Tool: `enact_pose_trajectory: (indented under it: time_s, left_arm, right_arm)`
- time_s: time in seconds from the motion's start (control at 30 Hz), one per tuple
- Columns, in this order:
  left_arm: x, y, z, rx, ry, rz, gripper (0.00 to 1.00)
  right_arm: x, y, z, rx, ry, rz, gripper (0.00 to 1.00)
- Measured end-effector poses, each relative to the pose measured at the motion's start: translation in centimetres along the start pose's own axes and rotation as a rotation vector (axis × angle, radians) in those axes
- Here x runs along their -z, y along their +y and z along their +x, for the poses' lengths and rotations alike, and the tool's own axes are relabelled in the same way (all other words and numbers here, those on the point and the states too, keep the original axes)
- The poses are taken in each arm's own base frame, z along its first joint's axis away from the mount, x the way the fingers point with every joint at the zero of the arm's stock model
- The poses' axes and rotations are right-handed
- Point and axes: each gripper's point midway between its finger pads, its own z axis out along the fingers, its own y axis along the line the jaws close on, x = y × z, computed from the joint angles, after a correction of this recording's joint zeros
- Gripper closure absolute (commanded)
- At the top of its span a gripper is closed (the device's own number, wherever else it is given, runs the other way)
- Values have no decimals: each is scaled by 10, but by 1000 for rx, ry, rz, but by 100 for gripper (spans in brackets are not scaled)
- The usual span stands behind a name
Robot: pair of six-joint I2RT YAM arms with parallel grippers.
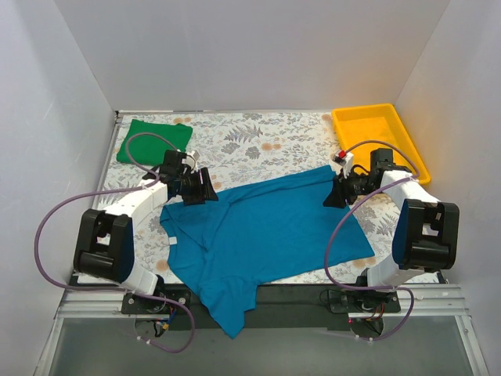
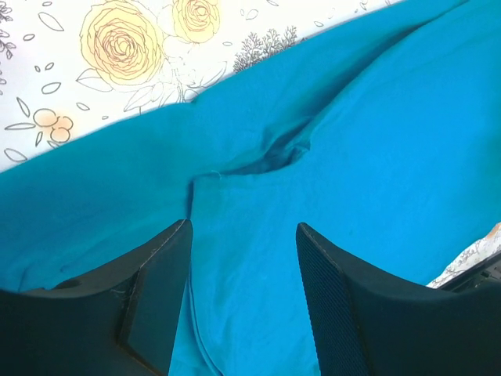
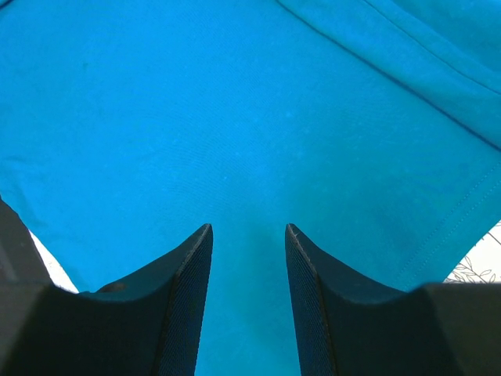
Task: Fold and stack the t-shirts
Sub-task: Fold the tshirt
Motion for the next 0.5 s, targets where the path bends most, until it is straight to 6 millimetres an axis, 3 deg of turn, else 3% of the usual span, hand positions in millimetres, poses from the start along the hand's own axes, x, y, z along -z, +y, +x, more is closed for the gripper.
enact_pose_trajectory:
  time_s: [0.3,0.5]
  left_arm:
    - [-19,4,-8,8,36,-16,49]
    - [-29,12,-2,14,72,-31,50]
  right_arm:
    - [1,0,-1,-5,-9,-3,51]
    - [2,0,-1,-6,-15,-6,51]
